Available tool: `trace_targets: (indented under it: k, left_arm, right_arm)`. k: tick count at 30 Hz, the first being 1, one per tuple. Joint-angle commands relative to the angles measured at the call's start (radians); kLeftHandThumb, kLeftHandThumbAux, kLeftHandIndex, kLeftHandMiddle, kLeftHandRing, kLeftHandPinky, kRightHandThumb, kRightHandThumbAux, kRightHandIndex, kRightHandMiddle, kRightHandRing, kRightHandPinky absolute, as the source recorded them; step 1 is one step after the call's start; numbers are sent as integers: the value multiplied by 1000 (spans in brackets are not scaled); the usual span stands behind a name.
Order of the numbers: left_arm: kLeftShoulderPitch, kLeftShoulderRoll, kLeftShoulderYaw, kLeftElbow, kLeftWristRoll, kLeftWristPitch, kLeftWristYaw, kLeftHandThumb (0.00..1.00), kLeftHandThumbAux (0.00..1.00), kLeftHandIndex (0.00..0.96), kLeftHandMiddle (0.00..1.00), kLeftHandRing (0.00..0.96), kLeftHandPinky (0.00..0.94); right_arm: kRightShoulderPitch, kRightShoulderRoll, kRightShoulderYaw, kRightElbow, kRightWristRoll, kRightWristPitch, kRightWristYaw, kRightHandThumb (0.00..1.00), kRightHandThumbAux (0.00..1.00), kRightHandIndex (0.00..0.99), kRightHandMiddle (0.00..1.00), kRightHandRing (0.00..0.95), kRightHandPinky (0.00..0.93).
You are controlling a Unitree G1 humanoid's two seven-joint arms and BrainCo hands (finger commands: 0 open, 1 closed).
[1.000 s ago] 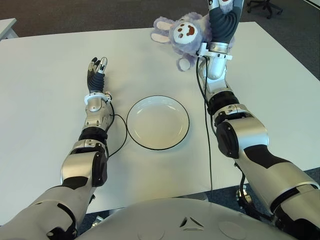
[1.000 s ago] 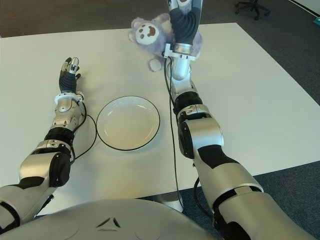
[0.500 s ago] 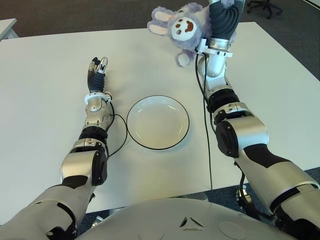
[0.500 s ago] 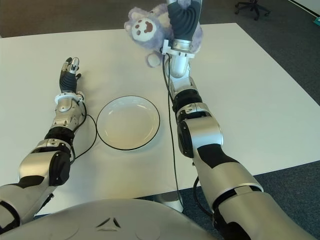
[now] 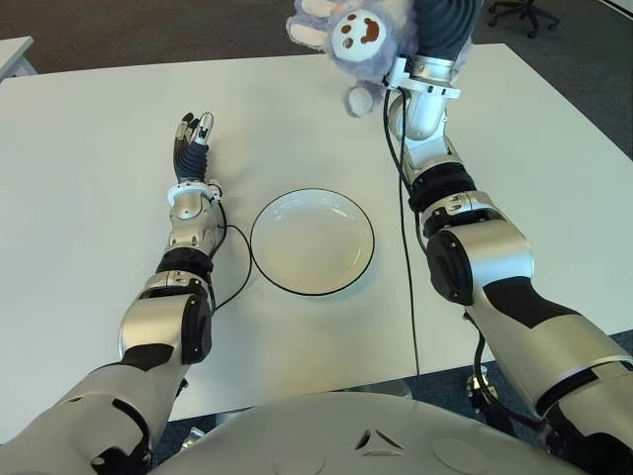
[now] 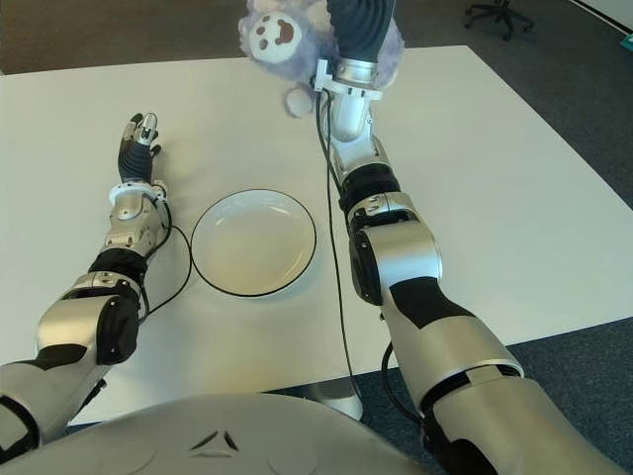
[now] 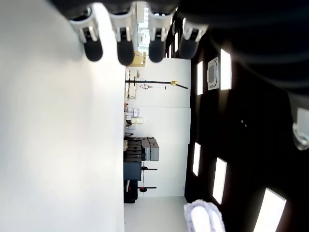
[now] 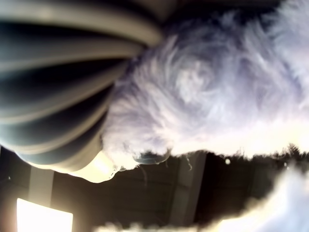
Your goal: Put the doll into the plate.
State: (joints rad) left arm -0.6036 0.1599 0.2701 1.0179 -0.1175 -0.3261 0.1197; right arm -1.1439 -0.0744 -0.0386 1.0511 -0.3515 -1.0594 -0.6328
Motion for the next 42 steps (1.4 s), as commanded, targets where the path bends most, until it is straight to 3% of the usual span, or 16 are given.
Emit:
trace_targets:
  k: [1,14,29,35,42]
  left_arm:
    - [86,-32,3,82,-9,61,-6,0,392,0,89,98,53]
    - [81,-26,0,89,-5,57,-7,0,404,0,95,106,78]
    - [74,-30,2,86,-7,61,5,0,395,0,105,116,87]
    - [71,-29,3,86,-7,64,9,0,395,0,104,116,84]
    - [71,-29,3,84,-6,65,11,0,392,0,113,135,88]
  right_arm:
    - [-38,3,17,-13,-44,11,-61,748,702,442,824,837,821]
    - [-54,-7,48,-31,-57,19,-63,746,704,442,821,832,842]
    - [-76,23,65,-21,12,-65,72,744,704,442,809,831,831]
    - [-70,38,60,-10,96,-107,188,748,704,442,827,847,872]
    - [-67,73,54,1,250,-156,387,751,705,441,842,862,878]
